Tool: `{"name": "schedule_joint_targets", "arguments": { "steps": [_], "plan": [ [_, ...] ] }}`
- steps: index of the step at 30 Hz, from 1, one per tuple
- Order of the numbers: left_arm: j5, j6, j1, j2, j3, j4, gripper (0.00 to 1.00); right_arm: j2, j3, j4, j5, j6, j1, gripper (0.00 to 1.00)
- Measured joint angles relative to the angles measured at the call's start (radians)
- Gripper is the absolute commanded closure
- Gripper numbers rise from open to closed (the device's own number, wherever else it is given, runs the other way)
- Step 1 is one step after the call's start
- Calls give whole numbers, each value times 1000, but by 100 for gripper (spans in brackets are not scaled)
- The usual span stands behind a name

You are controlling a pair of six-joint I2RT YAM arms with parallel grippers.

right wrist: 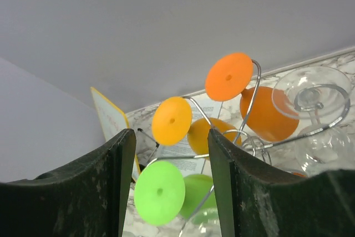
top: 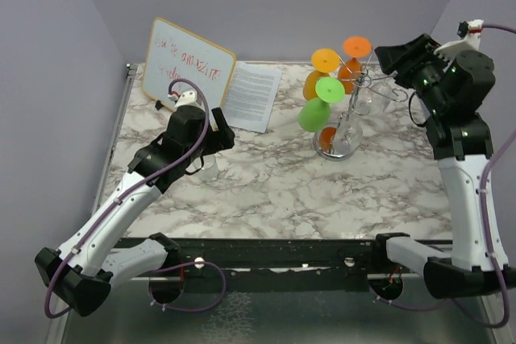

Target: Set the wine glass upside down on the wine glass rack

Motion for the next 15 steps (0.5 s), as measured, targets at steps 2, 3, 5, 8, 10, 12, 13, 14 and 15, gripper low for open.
{"name": "schedule_joint_targets", "arguments": {
  "steps": [2,3,5,8,10,12,13,14,15],
  "plan": [
    [-65,8,0,0,-16,-32,31,-89,-49,2,2,-16,0,41],
    [-87,13,0,0,-29,-45,36,-129,-75,0,4,-22,0,42],
    [-116,16,0,10,-53,-66,46,-192,-123,-2,12,-31,0,42],
    [-123,27,0,63,-67,-89,54,-257,-170,-19,32,-41,0,42],
    [-124,35,0,110,-67,-90,57,-284,-187,-32,46,-48,0,42],
    [-124,43,0,156,-67,-91,61,-302,-201,-51,58,-55,0,42],
    [-124,46,0,176,-67,-90,62,-309,-209,-62,63,-58,0,42],
    [-125,51,0,194,-67,-90,63,-317,-216,-74,67,-60,0,42],
    [-126,56,0,218,-67,-92,63,-326,-223,-83,71,-63,0,42]
  ]
}}
